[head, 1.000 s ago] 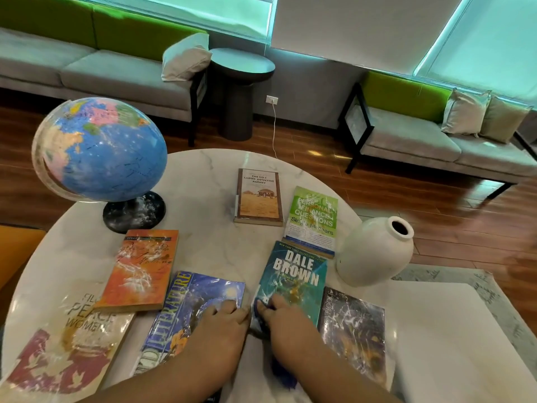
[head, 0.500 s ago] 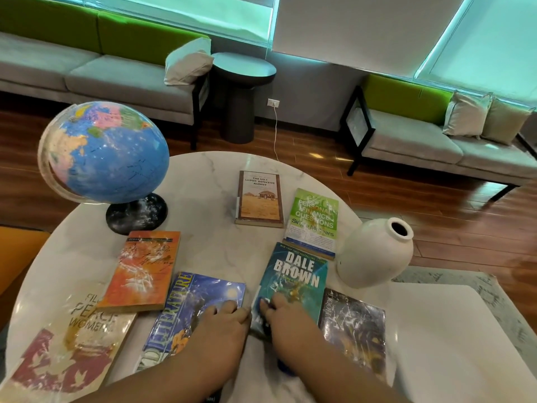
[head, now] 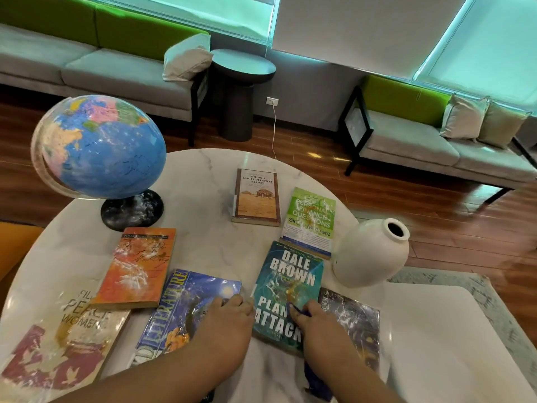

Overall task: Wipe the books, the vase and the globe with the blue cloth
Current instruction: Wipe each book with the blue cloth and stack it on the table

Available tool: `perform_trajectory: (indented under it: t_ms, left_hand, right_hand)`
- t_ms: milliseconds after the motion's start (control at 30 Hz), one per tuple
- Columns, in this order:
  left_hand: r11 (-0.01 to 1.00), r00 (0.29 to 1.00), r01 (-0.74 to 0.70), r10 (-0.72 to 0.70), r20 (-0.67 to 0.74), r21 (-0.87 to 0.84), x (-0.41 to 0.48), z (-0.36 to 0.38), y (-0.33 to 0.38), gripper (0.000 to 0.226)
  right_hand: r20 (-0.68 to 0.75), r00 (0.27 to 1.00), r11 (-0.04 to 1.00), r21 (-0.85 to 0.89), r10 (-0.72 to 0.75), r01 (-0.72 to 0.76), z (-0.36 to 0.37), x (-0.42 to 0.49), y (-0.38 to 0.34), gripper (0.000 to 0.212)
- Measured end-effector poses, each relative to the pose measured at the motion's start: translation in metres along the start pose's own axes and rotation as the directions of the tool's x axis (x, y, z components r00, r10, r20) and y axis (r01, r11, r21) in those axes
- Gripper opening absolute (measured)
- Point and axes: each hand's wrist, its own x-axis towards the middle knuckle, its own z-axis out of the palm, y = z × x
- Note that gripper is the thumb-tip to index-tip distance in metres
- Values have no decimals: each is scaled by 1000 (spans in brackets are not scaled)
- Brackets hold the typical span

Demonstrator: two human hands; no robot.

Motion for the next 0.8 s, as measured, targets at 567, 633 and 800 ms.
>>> perform_trajectory:
  t_ms: [567,633,800]
  left_hand:
    - [999,998,17,-19,67,29,-1,-11,5,48]
    - [1000,998,3,-3,64,3,-3,-11,5,45]
    - [1000,1000,7,-7,-18,-10,0,3,0,42]
  right_hand:
    - [22,998,997,-52,54,-53,5,12,19,38]
    - [19,998,998,-24,52,-52,0,15,20,37]
    - [-196,946,934,299,259,-194,-31,28,32,34]
